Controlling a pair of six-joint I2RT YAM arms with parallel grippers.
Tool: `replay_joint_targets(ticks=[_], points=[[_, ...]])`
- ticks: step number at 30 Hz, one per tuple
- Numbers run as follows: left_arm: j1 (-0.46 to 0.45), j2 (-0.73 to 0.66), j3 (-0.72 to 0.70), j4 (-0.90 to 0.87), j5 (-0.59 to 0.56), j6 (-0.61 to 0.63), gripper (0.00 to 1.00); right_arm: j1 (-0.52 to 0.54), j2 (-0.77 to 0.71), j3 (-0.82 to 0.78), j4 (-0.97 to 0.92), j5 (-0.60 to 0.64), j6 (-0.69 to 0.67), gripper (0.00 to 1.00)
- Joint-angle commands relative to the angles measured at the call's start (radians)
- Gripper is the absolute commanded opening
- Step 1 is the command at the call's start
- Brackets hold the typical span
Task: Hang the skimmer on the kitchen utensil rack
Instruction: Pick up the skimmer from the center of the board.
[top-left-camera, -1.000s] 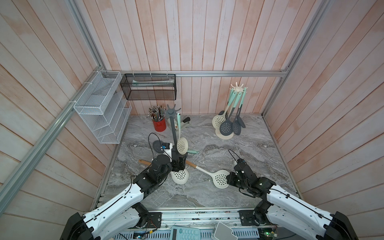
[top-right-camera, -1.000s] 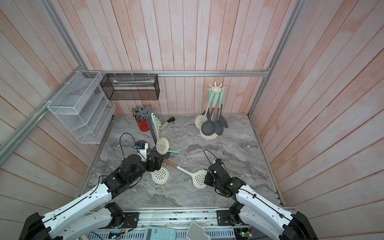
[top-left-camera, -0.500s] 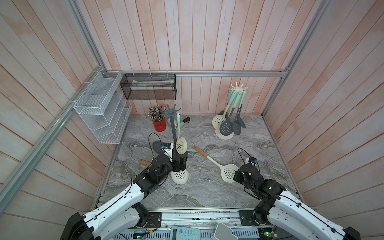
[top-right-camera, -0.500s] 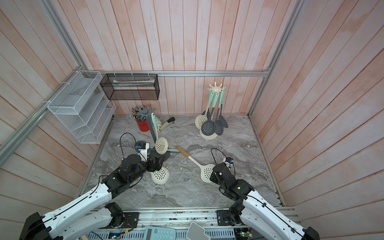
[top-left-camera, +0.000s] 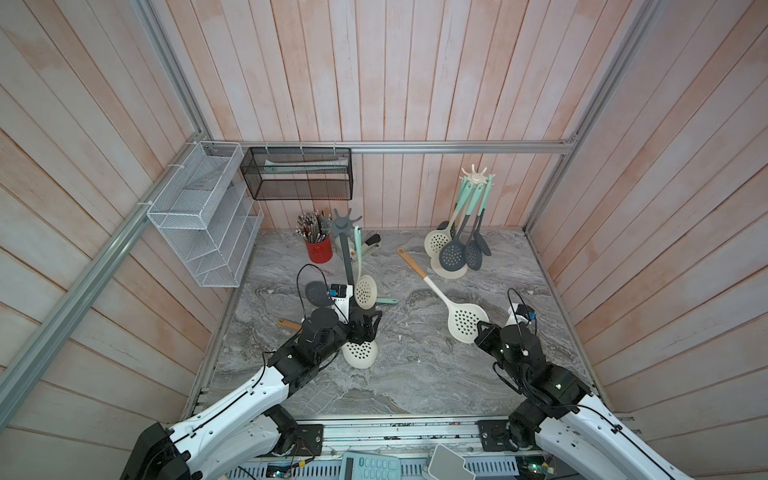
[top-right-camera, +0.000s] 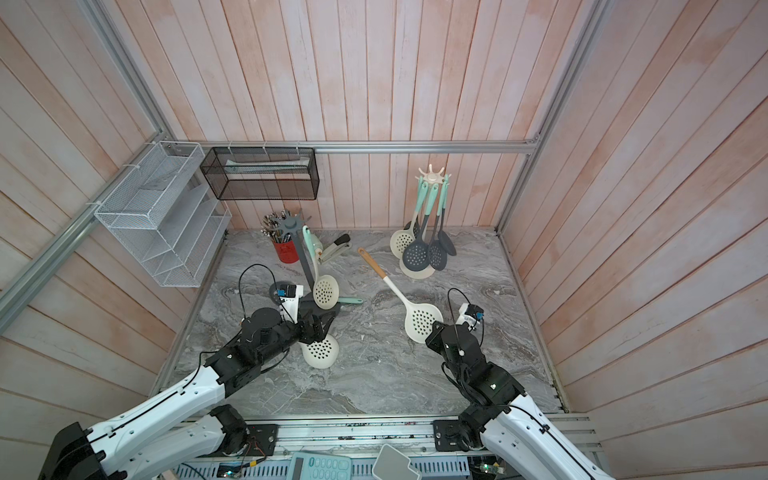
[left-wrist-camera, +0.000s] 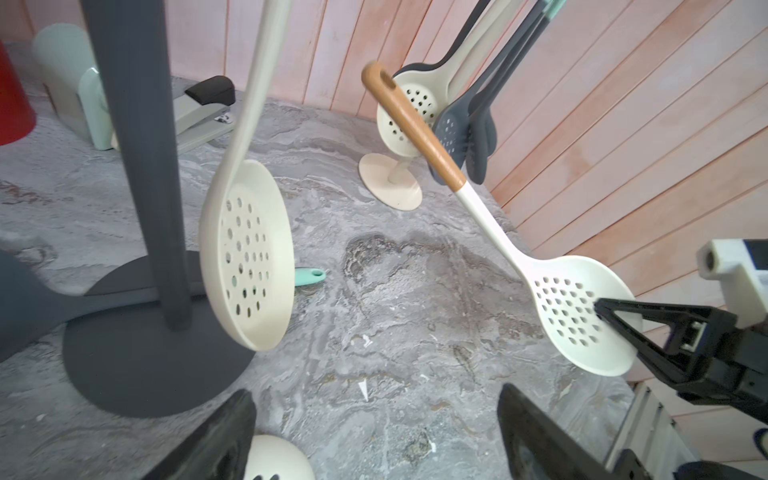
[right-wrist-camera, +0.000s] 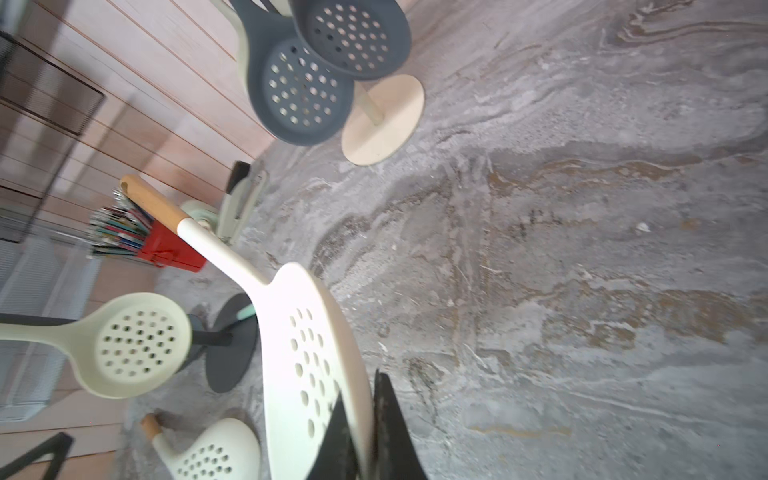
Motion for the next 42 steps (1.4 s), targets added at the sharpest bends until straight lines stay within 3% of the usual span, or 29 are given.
replay_joint_targets(ticks=[1,18,29,42], points=[[-0.003,0.001,-0.022,0.107,0.055,-0.019,0.9,-0.004,-0.064,-0.038,0.172,-0.01,-0.001,0.0],[-0.089,-0.011,-0.006,0.291,0.047,-0.014,0.82,-0.003,-0.249,-0.187,0.536,-0.17,-0.117,0.0],[-0.117,-0.071,-0.05,0.512,0.042,0.0,0.76,0.0,-0.223,-0.232,0.677,-0.339,-0.104,0.0],[-0.155,-0.043,-0.046,0.748,0.036,0.098,0.71,0.016,-0.19,-0.226,0.738,-0.379,-0.098,0.0]])
